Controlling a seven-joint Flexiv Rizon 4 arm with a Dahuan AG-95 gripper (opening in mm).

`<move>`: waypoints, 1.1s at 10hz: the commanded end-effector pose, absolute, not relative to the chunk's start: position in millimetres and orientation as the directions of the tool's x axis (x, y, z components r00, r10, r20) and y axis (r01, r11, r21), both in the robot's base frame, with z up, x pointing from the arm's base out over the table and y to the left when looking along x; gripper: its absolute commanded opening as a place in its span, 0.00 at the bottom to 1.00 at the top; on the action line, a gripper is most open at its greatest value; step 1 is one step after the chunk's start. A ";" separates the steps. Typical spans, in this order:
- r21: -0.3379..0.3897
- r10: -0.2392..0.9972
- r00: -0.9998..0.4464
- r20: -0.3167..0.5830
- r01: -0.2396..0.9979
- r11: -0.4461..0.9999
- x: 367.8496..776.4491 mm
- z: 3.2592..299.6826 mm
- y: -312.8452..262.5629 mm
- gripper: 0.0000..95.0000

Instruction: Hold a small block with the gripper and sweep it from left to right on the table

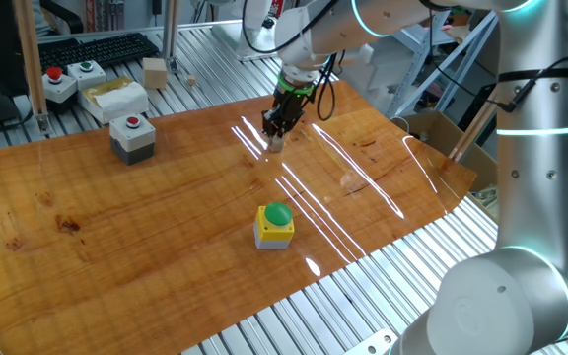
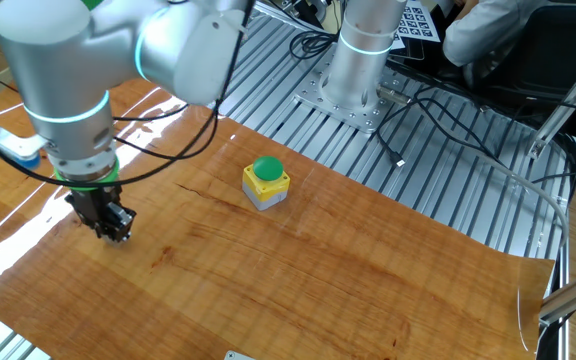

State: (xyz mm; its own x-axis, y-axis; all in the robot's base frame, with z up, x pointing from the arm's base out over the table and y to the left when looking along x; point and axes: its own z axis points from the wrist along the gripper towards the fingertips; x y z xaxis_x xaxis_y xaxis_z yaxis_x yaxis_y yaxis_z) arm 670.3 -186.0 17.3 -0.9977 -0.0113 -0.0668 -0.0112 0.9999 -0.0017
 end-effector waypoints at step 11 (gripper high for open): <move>0.014 0.126 -0.989 -0.080 0.125 0.992 667.3 16.9 -141.4 0.00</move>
State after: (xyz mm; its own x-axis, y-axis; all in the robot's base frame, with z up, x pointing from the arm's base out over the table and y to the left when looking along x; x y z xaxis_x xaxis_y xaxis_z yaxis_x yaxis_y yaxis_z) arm 667.1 -141.6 16.9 -0.9887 0.1260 -0.0816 0.1255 0.9920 0.0116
